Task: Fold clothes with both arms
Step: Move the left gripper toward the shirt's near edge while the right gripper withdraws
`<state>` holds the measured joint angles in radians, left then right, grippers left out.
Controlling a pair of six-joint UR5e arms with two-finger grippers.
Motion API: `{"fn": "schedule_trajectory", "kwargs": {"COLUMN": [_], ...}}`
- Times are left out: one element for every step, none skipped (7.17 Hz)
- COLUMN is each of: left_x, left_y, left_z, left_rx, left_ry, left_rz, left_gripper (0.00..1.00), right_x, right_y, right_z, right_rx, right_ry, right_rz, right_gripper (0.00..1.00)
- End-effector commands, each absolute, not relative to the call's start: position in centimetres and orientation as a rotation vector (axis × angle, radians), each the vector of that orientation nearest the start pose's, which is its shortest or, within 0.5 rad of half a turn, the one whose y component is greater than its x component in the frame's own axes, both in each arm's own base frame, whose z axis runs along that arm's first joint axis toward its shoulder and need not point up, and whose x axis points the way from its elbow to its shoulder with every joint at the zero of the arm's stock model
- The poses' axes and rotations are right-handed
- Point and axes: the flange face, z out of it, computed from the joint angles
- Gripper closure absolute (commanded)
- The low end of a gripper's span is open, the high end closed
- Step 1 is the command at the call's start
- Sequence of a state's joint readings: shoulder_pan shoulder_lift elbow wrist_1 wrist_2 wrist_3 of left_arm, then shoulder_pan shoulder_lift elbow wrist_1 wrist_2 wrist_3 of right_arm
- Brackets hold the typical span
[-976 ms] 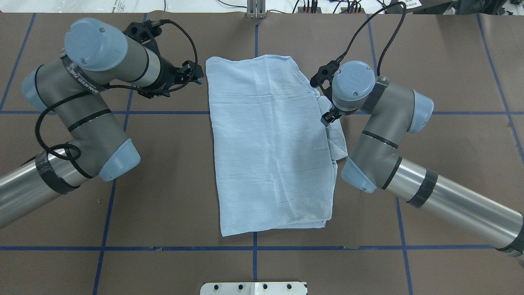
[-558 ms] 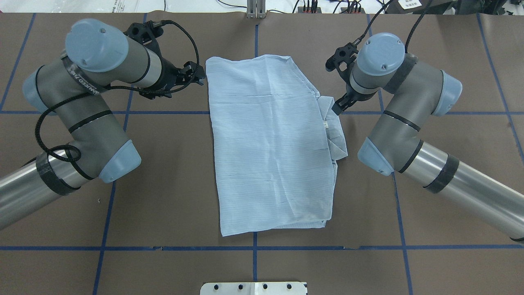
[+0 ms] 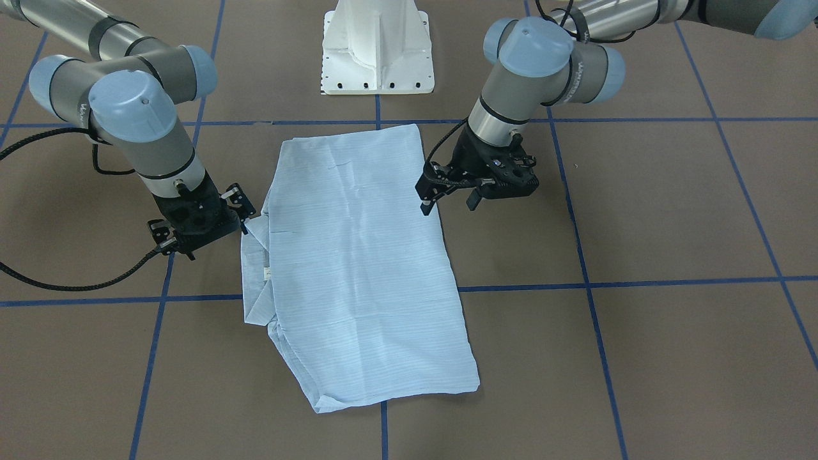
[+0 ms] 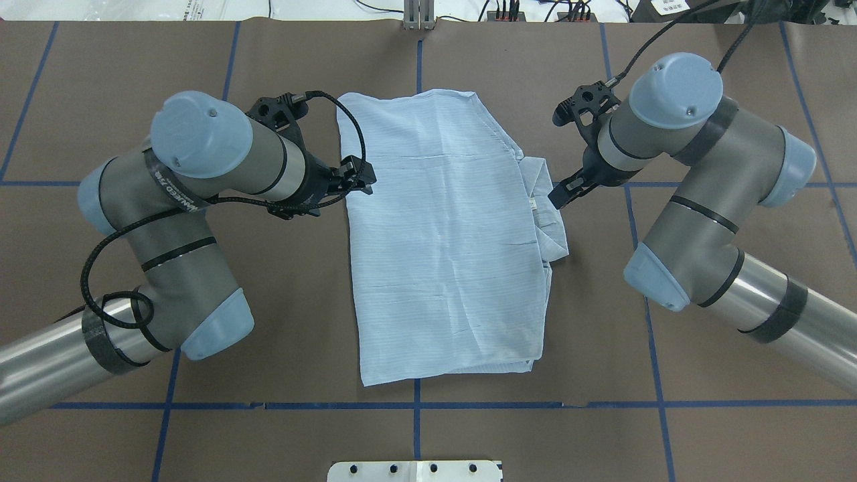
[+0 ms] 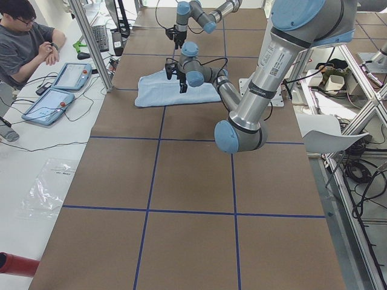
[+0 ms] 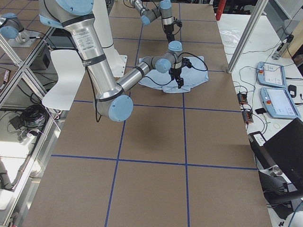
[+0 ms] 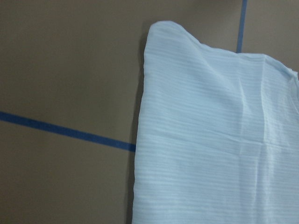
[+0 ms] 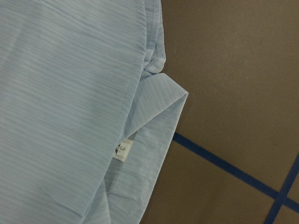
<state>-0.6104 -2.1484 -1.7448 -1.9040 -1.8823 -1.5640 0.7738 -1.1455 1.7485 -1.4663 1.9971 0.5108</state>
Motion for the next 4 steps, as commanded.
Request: {"fn": "schedule_trajectory", "kwargs": {"left_x": [51.0,53.6,55.4,56.9], "left_y": [-37.3,-33.9,-30.7,-28.1], "left_z": [18.3,19.2,21.4,23.0], "left_rx": [-0.054,-0.072,-0.114,-0.125], "left_ry": [1.099,1.072,1.032,1.0], "left_rz": [-0.411,-0.421,-0.408,-0.394], "left_gripper": [0.0,0.0,0.0,0.0], "right_x": [-37.2,-37.4,-37.6,-37.9], "right_y": [-46.9,-45.8,-44.9,-44.2], "right_z": [33.2,33.4,32.9,32.8], "right_rx": [0.212,0.176,0.17,0.162], "right_ry": [-0.836,-0.849,-0.861,-0.863], "right_rz": [-0.317,-0.267,-0.262,-0.257], "right_gripper": [0.0,0.0,0.0,0.0]}}
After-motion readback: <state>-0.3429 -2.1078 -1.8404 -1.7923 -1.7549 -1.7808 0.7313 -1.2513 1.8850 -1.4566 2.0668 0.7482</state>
